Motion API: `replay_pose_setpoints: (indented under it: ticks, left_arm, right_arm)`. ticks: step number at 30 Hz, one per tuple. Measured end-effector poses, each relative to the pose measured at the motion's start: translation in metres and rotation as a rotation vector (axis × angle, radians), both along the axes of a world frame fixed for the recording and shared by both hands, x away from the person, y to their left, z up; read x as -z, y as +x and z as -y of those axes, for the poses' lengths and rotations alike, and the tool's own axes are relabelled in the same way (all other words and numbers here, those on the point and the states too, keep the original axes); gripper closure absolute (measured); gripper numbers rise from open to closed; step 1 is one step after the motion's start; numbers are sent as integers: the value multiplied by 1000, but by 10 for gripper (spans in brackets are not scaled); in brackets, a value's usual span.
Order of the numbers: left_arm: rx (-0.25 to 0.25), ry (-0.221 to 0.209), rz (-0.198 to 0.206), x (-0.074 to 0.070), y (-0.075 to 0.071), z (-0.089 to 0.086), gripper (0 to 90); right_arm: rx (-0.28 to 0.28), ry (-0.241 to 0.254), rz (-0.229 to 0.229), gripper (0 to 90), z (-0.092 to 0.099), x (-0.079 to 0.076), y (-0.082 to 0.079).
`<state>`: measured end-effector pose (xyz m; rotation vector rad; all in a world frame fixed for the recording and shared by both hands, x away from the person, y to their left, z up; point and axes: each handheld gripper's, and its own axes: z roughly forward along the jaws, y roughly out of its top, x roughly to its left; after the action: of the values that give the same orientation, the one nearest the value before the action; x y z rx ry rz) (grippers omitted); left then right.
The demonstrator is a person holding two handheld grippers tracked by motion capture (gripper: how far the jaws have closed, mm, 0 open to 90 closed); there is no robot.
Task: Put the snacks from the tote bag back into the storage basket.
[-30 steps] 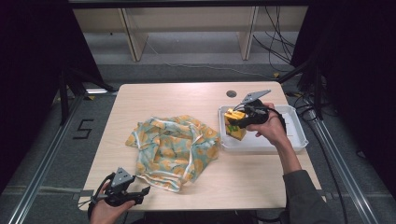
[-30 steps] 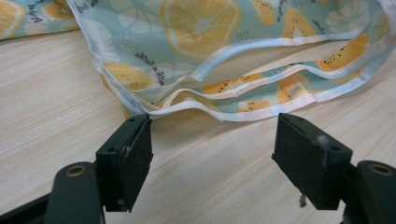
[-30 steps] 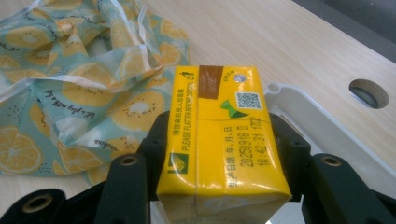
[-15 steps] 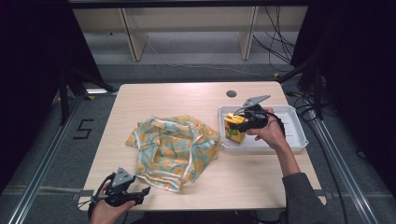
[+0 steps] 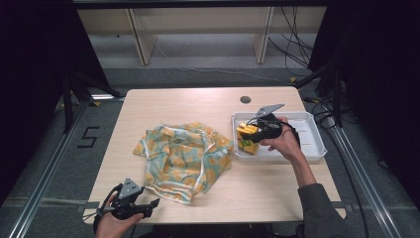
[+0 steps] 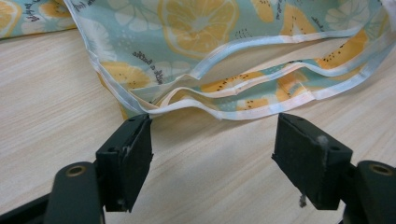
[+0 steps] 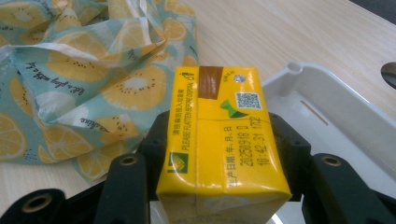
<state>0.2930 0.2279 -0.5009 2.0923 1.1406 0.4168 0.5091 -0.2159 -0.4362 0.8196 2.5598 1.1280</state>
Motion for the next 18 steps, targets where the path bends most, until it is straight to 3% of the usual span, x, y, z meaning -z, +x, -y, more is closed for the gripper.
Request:
replay_pose_setpoints:
  ticks: [8, 18]
  left_arm:
    - [6, 2, 0, 0, 0, 0, 275]
    - [-8, -6, 14, 1, 0, 2, 275]
  right_arm:
    - [-27, 11, 24, 513, 6, 3, -1]
    - [-22, -4, 8, 509, 14, 5, -4]
